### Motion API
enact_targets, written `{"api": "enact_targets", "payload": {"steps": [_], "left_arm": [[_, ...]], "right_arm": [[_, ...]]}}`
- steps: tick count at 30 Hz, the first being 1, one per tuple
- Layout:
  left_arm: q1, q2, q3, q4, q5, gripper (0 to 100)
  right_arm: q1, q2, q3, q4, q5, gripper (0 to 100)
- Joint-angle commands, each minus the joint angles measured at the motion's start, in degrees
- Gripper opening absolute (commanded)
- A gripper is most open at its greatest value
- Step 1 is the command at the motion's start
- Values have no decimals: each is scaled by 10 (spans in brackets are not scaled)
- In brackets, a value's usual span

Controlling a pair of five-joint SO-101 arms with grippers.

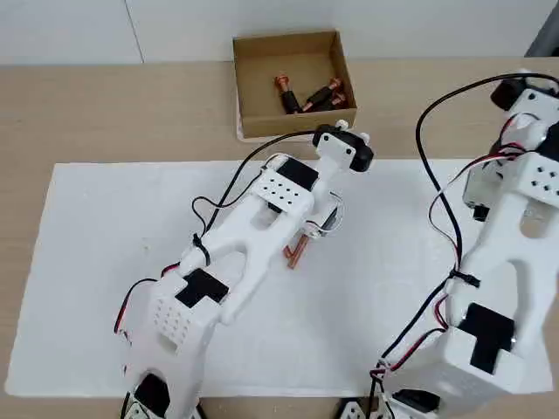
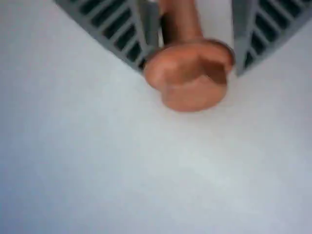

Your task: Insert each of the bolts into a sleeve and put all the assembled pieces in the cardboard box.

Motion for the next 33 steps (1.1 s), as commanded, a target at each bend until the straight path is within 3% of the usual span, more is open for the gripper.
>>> {"api": "enact_targets", "payload": {"steps": [1,22,27,33], "left_arm": [[-4,7,5,8,-5,73],[-5,69,2,48,-3,68],[-2,69,2,48,-4,6],[-1,69,2,60,-3,5]], "right_arm": [[7,-35,-2,3,1,3],[7,-35,-2,3,1,3],[7,-35,-2,3,1,3],[7,-35,-2,3,1,3]]}}
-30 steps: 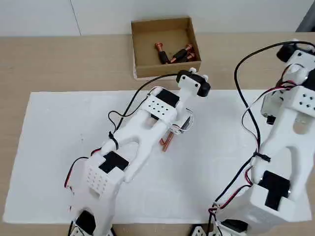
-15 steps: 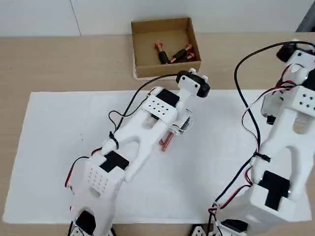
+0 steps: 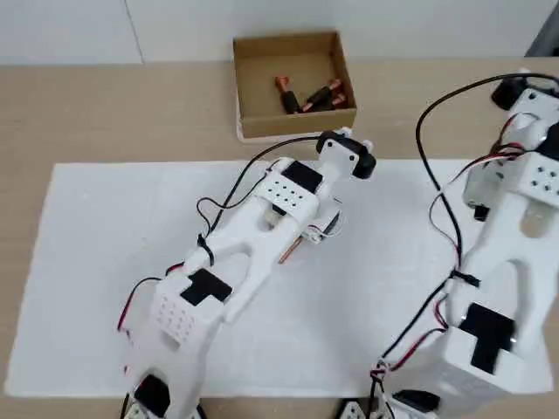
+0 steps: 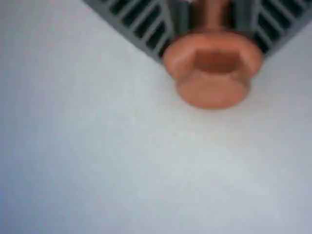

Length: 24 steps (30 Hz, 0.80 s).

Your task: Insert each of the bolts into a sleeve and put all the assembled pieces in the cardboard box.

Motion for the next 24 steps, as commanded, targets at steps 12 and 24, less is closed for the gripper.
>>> {"api": "enact_targets", "payload": {"steps": [12,24], "left_arm": [[-3,41,-165,166,-2,5],[18,40,-373,236,-1,5]], "right_arm": [[7,-36,-2,3,0,3],[5,-36,-2,3,0,3]]}}
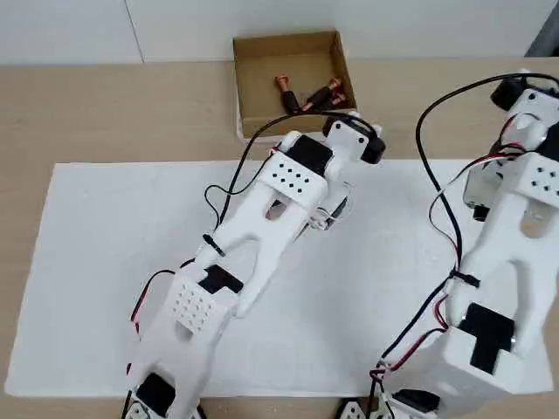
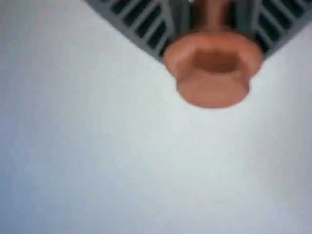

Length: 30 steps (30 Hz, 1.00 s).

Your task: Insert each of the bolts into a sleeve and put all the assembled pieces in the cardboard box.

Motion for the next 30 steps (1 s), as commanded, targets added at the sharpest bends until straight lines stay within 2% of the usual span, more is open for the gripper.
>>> {"api": "enact_targets", "payload": {"steps": [1,4,9,14,21,30], "left_arm": [[3,-11,-84,11,0,5],[-2,-11,-160,11,0,5],[-47,-11,-294,11,2,5],[-96,-37,-401,11,66,5],[-106,-151,-412,11,75,5],[-103,-265,-410,11,75,5]], "right_arm": [[3,-36,-2,3,0,3],[-2,-37,-3,2,0,3],[-36,-41,-3,2,0,3],[-73,-103,-2,3,-1,3],[-144,-201,12,1,-4,3],[-234,-399,185,-55,-30,4]]}}
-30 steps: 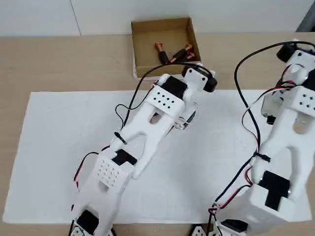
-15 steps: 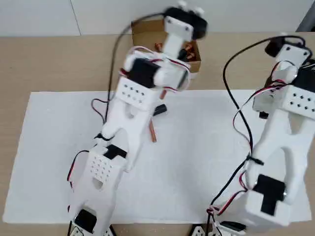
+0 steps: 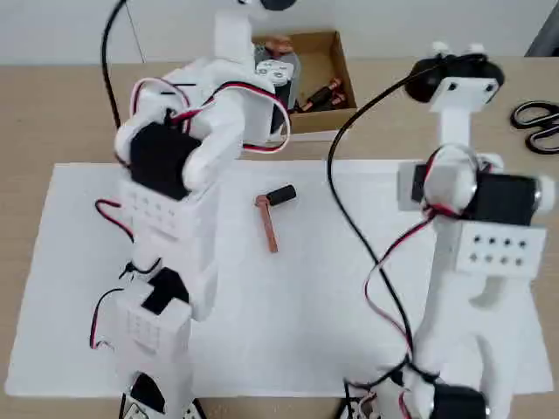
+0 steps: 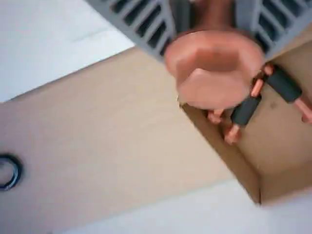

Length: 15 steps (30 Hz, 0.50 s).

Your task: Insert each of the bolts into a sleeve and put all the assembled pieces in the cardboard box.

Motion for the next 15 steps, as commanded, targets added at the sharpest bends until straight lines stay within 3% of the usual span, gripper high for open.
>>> {"api": "enact_targets", "payload": {"steps": [1,15], "left_arm": [[-1,-76,-11,10,3,5],[-4,-389,451,9,31,5]], "right_arm": [[-24,-123,63,-50,-4,4],[-25,-528,496,-349,-4,4]]}}
